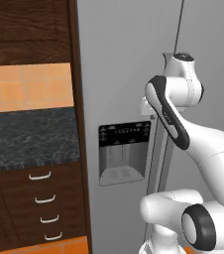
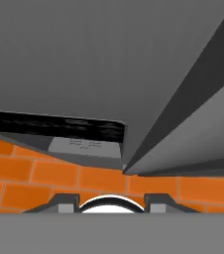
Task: Take the strawberry from the fridge and place it on top of the pancake, located on the dining counter.
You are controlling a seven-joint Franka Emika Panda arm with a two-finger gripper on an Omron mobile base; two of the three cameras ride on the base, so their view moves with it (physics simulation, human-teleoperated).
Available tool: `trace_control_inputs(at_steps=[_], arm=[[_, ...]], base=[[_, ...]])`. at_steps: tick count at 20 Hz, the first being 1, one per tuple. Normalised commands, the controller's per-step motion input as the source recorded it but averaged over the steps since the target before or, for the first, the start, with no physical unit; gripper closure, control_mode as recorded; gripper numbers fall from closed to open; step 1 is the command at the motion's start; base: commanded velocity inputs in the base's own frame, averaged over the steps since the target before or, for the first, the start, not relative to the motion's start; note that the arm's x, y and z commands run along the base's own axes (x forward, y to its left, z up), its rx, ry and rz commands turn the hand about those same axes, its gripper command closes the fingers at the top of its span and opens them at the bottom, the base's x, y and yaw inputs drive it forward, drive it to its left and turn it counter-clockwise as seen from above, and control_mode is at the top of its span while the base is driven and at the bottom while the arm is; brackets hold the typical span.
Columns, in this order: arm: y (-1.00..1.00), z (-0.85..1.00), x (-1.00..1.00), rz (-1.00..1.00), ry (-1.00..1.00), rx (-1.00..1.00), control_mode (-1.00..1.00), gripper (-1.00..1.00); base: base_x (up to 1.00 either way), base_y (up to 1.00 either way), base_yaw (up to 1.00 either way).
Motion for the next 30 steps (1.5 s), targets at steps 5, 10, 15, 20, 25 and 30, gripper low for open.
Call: trace_control_inputs(at_steps=[5,10,15,20,25,30], arm=[[0.0,0.0,0.0,0.0,0.0,0.0,1.0,-1.0],[0.0,0.0,0.0,0.0,0.0,0.0,1.0,-1.0],[0.0,0.0,0.0,0.0,0.0,0.0,1.0,-1.0],[0.0,0.0,0.0,0.0,0.0,0.0,1.0,-1.0],[-0.42,-0.02,0.41,0.01,-0.06,0.0,-1.0,-1.0],[-0.29,-0.14,0.83,0.0,-0.23,0.0,-1.0,-1.0]], base=[[-0.42,0.0,0.0],[-0.76,-0.03,-0.06],[-0.52,-0.12,-0.13],[0.12,-0.22,-0.01],[0.02,-0.1,0.0],[0.0,0.0,0.0]])
